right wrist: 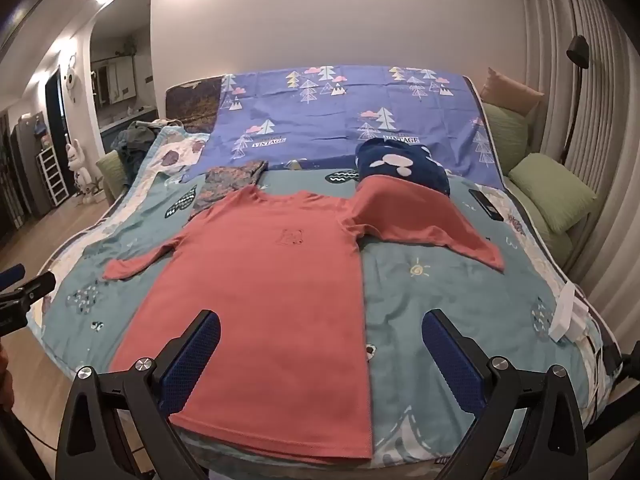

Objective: Fold small clothes

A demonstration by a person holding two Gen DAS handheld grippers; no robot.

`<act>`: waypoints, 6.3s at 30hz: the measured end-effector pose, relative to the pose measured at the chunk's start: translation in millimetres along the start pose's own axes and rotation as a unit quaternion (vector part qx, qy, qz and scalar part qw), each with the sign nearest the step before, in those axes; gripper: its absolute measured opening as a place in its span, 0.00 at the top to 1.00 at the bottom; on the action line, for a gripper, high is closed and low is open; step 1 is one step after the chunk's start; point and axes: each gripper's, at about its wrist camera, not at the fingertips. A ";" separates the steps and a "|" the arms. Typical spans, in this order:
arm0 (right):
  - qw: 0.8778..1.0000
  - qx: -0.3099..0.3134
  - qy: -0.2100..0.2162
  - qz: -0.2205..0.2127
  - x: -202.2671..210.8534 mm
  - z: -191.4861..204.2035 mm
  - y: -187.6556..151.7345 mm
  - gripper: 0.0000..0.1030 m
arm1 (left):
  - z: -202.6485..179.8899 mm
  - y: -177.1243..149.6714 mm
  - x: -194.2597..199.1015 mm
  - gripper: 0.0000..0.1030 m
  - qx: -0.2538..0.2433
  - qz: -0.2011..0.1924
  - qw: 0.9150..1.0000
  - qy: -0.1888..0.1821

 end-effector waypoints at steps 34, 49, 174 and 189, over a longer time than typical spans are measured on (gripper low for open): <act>1.000 0.018 -0.004 0.008 -12.9 1.6 0.7 0.00 | 1.7 2.2 -12.4 0.00 0.013 -0.023 1.000 -0.001; 0.999 0.036 -0.016 0.009 -17.3 8.0 0.4 0.00 | -0.8 2.1 -18.0 0.02 0.002 -0.016 1.000 0.021; 0.948 -0.219 0.229 -0.032 -195.2 -214.2 240.2 0.96 | -305.9 132.4 -248.2 0.62 -0.002 0.039 0.912 -0.409; 0.951 -0.099 0.293 0.018 -229.5 -18.5 247.9 0.96 | -54.5 199.4 -248.9 0.26 0.181 0.009 0.898 -0.401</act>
Point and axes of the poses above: each gripper's, at about its wrist camera, not at the fingertips, and x roughly against the way its jaws point, z to its left, y to its top, and after that the axes turned 2 degrees about -z, right-handed
